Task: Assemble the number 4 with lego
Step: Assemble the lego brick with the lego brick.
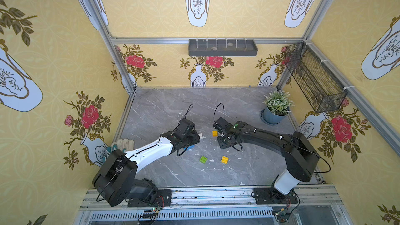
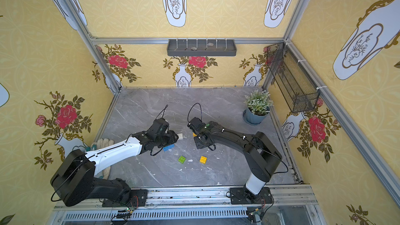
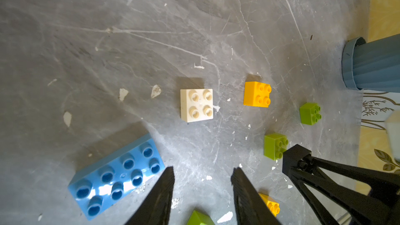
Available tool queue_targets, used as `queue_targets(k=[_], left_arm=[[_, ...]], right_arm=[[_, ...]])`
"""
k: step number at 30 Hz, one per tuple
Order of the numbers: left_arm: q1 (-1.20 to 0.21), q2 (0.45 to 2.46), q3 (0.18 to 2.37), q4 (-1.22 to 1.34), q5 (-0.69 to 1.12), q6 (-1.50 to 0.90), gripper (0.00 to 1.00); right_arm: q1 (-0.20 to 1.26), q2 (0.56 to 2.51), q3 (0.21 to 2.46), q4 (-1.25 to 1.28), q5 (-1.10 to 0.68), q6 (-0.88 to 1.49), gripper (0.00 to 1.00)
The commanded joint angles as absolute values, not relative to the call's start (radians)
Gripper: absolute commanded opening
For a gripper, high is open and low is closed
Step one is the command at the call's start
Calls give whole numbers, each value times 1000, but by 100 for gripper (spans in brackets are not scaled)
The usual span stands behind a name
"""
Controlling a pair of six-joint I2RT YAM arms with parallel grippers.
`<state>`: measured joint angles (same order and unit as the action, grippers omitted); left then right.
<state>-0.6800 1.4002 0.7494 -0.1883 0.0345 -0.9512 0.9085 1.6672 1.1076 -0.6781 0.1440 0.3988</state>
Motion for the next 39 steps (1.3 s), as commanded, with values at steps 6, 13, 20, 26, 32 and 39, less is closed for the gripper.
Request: queue_targets(k=[6, 13, 20, 26, 32, 39], left_arm=[[-679, 1416, 745, -173, 47, -953, 47], [-678, 1428, 745, -168, 48, -951, 47], [-680, 1440, 745, -163, 52, -951, 47], [-679, 1444, 748, -165, 53, -952, 47], [-679, 1452, 751, -161, 57, -952, 47], [-679, 1466, 764, -172, 57, -951, 47]], right_arm=[[894, 1690, 1129, -688, 167, 417, 21], [884, 1681, 1125, -697, 174, 465, 21], [878, 1688, 1130, -696, 165, 493, 20], [875, 1696, 1128, -693, 163, 499, 21], [875, 1704, 1131, -687, 155, 494, 20], [874, 1703, 1124, -676, 137, 495, 20]])
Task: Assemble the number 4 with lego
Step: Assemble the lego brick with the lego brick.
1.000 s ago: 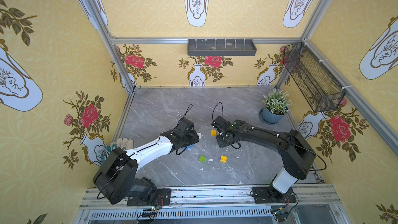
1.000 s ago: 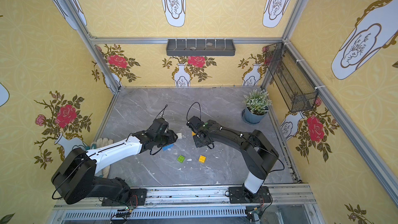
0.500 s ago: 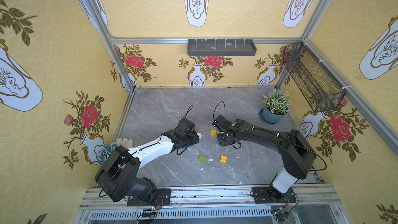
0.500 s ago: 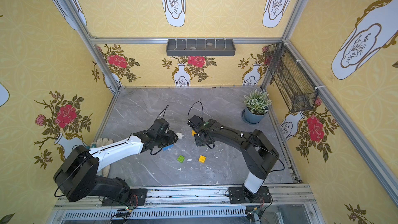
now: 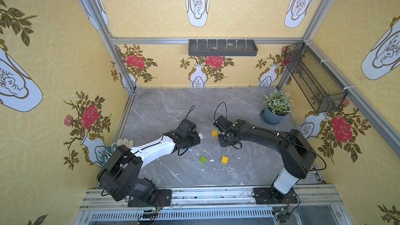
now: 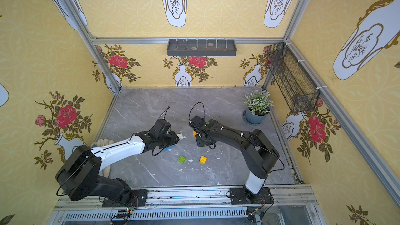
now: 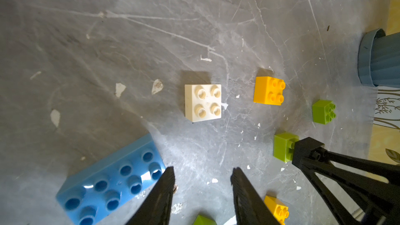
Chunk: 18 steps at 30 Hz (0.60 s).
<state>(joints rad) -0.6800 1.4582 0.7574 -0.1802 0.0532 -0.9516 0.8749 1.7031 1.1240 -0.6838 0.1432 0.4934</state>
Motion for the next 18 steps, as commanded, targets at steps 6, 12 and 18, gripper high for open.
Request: queue_targets(k=[6, 12, 18], left_arm=[[-679, 1480, 771, -174, 57, -950, 46], [-679, 1491, 776, -186, 57, -951, 46], [-679, 1496, 779, -189, 54, -950, 46]], right_arm=[[871, 1711, 1114, -665, 117, 494, 20], [865, 1722, 1095, -654, 100, 502, 20], [853, 1715, 1068, -638, 68, 512, 20]])
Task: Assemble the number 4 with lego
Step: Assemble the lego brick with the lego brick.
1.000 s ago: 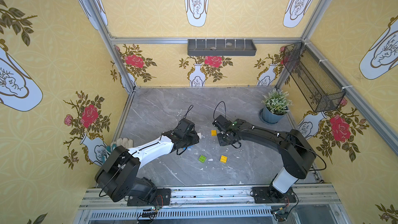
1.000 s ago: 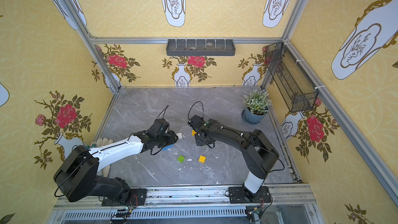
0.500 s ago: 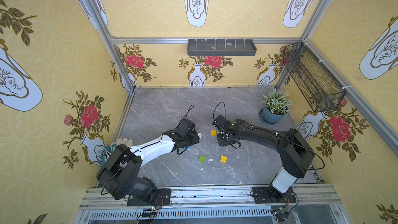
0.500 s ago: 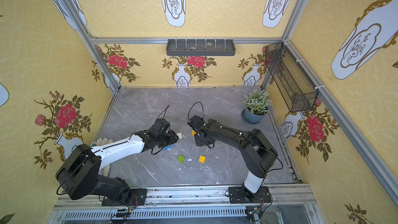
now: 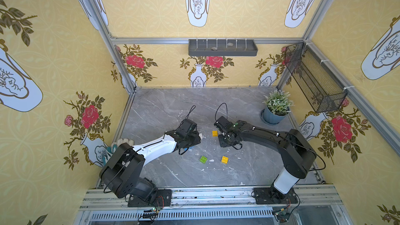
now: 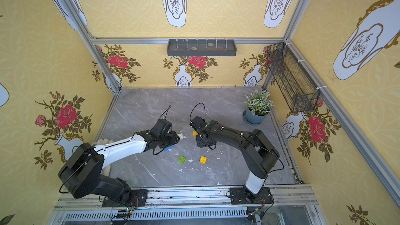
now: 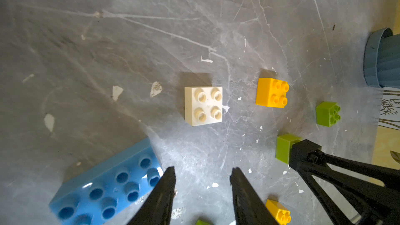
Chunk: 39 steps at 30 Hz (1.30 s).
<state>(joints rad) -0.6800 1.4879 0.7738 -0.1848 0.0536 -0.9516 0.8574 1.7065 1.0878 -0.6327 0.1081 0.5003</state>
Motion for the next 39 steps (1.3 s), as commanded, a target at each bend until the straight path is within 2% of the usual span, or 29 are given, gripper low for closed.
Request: queue_targets(k=[1, 7, 18, 22, 31, 35, 39], left_arm=[[-680, 1498, 779, -189, 55, -951, 46], [-680, 1494, 781, -194, 57, -952, 45], [-679, 1488, 777, -196, 55, -959, 45], [-679, 1482, 778, -199, 54, -959, 45], [-680, 1477, 782, -214, 51, -953, 46], [-680, 1480, 778, -208, 51, -958, 46], [-680, 1474, 776, -213, 53, -958, 46]], right_arm=[[847, 1714, 1059, -631, 52, 513, 20], [799, 1774, 1067, -705, -5, 574, 20], [840, 1868, 1110, -797, 85, 577, 20], [840, 1894, 1091, -773, 52, 580, 20], [863, 1852, 1156, -792, -16, 634, 22], [867, 1864, 1175, -803, 0, 640, 30], [866, 1871, 1190, -804, 20, 635, 47]])
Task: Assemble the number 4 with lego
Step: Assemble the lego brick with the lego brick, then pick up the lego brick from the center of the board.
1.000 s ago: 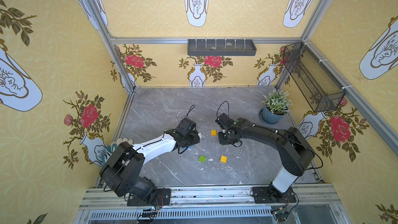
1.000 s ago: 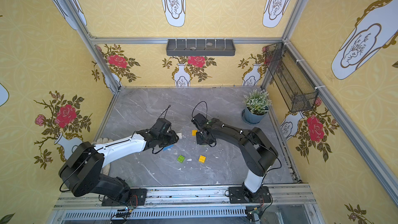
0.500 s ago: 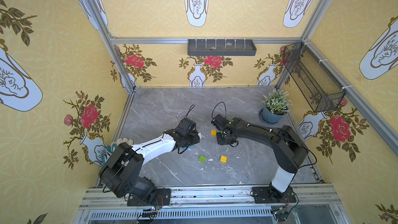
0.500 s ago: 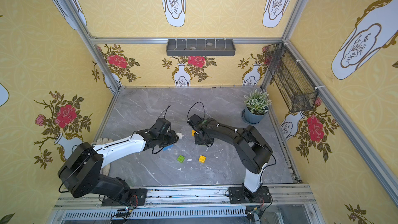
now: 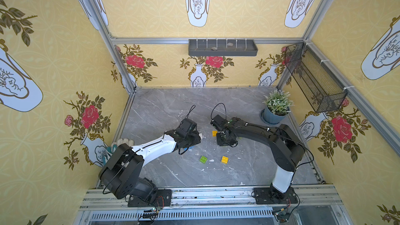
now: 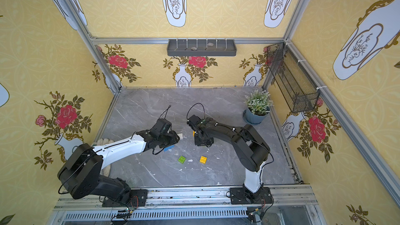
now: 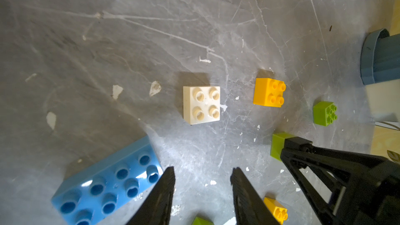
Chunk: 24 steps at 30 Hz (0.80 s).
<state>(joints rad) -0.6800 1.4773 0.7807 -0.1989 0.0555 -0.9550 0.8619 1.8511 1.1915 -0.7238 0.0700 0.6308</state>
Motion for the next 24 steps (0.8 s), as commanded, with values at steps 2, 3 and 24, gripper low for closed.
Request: queue_targets(k=[2, 3, 24], left_arm=[[-680, 1467, 776, -218, 48, -954, 47], [-678, 1465, 776, -221, 46, -954, 47], [-678, 1448, 826, -283, 38, -892, 52]], right_arm=[[866, 1874, 1200, -805, 25, 633, 52], [866, 1875, 1207, -805, 27, 631, 53], [749, 1501, 1220, -867, 170, 610, 75]])
